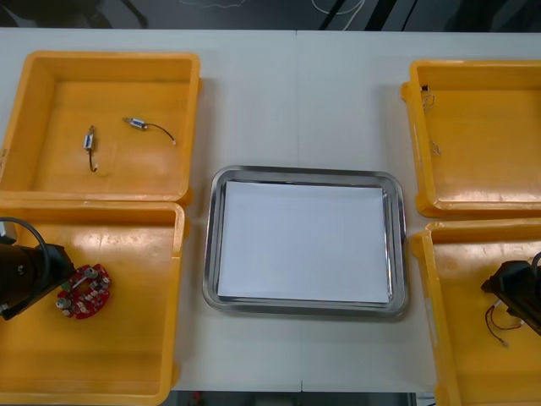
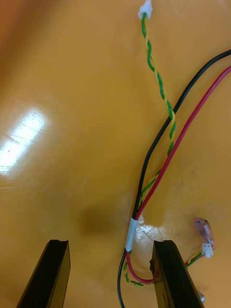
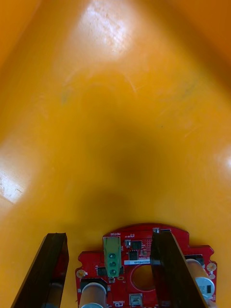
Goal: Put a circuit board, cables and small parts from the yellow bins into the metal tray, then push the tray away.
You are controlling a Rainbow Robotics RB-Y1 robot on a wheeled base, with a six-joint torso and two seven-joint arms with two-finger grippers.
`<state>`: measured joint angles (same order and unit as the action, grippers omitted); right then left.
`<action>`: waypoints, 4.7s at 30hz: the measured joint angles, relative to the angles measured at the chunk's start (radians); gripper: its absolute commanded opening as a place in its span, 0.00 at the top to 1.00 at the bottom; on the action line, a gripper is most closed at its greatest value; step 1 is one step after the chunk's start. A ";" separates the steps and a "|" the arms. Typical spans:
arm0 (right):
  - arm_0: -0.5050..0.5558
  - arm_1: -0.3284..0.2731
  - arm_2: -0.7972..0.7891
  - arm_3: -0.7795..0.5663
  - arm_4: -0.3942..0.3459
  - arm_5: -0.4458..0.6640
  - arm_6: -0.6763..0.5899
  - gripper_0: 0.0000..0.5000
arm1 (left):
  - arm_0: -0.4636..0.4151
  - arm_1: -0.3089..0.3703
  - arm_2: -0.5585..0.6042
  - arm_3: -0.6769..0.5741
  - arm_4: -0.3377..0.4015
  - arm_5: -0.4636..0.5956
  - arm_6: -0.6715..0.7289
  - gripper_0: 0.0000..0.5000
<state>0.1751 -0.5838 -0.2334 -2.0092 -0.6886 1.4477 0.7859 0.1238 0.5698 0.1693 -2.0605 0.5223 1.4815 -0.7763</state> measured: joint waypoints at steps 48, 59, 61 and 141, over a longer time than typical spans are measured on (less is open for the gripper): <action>0.071 0.000 0.073 -0.002 0.091 -0.165 -0.022 0.96 | 0.021 0.000 -0.051 0.000 -0.034 -0.045 -0.001 1.00; 0.082 0.000 0.074 -0.003 0.092 -0.166 -0.022 1.00 | -0.028 0.001 -0.006 0.000 -0.001 0.129 -0.001 1.00; 0.082 0.000 0.074 -0.004 0.092 -0.165 -0.022 1.00 | -0.058 0.001 0.015 0.000 0.005 0.178 -0.001 1.00; -0.579 -0.522 0.289 -0.473 -0.554 0.349 0.321 1.00 | -0.701 -0.221 -0.901 0.011 -0.290 0.305 0.142 1.00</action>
<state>-0.4042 -1.1055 0.0557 -2.4824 -1.2421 1.7963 1.1067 -0.5775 0.3488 -0.7321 -2.0491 0.2324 1.7864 -0.6343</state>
